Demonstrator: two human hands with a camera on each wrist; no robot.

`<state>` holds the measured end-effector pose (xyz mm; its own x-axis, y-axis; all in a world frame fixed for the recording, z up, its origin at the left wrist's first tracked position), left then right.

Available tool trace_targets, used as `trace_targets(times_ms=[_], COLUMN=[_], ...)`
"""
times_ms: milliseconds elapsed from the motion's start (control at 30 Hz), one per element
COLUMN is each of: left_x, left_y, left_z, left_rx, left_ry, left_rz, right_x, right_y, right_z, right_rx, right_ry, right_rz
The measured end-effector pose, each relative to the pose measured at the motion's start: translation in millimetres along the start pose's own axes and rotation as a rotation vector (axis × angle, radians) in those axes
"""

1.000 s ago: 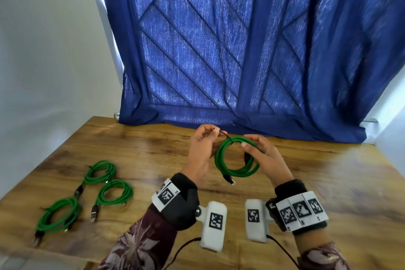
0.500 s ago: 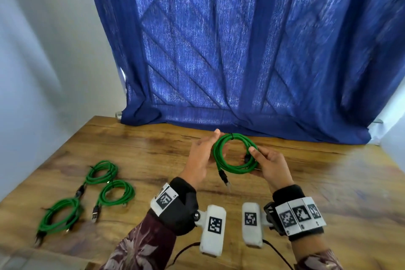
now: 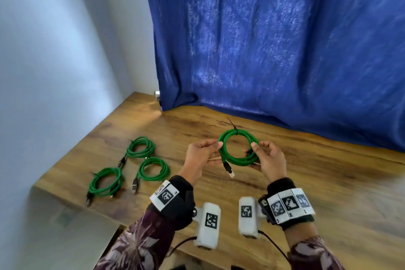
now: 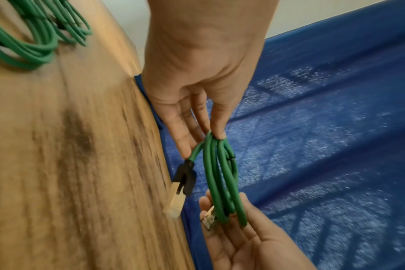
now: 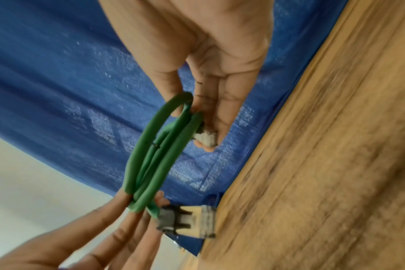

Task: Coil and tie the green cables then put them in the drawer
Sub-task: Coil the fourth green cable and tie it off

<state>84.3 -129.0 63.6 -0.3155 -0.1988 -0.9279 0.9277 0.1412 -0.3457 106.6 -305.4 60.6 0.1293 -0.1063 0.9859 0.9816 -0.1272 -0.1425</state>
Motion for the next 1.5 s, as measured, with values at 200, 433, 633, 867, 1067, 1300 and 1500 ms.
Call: trace_targets(times_ms=[200,433,633,867,1067,1300,1500], left_x=[-0.5,4.5,9.7,16.0,28.0,21.9,8.0], left_y=[31.5,80.2,110.6,132.7,143.8,135.8,112.0], left_z=[-61.0,-122.7,-163.9,-181.8,-190.7,-194.2,-190.0], left_rx=[-0.089,-0.127,-0.135,-0.060,-0.043,-0.063,-0.105], left_ry=[-0.031,-0.063,-0.011,0.160,0.267,0.476,0.516], left_rz=[-0.042,-0.200,-0.262,-0.334,-0.368,-0.203,-0.022], right_x=[-30.8,-73.7,-110.0,-142.2,-159.7,-143.0,-115.9], right_y=[24.8,54.9,67.8,77.3,76.8,67.3,27.9], right_z=[67.5,137.3,183.9,203.3,205.3,197.0,174.8], right_rx=[0.025,-0.002,-0.058,-0.108,-0.140,-0.212,-0.336], right_ry=[-0.010,-0.063,0.011,-0.017,-0.203,-0.327,-0.353], right_rz=[0.116,0.244,0.322,0.392,0.356,0.162,-0.015])
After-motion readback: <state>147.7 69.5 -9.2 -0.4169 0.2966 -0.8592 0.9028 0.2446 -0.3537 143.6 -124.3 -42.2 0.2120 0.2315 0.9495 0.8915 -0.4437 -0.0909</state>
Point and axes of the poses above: each hand's wrist, its own y-axis towards the middle knuckle, its own z-axis out of the palm, x = y × z, the point moved 2 cm from there along y, towards the middle knuckle, and after that the axes turned 7 degrees about y, right-handed, at the moved point
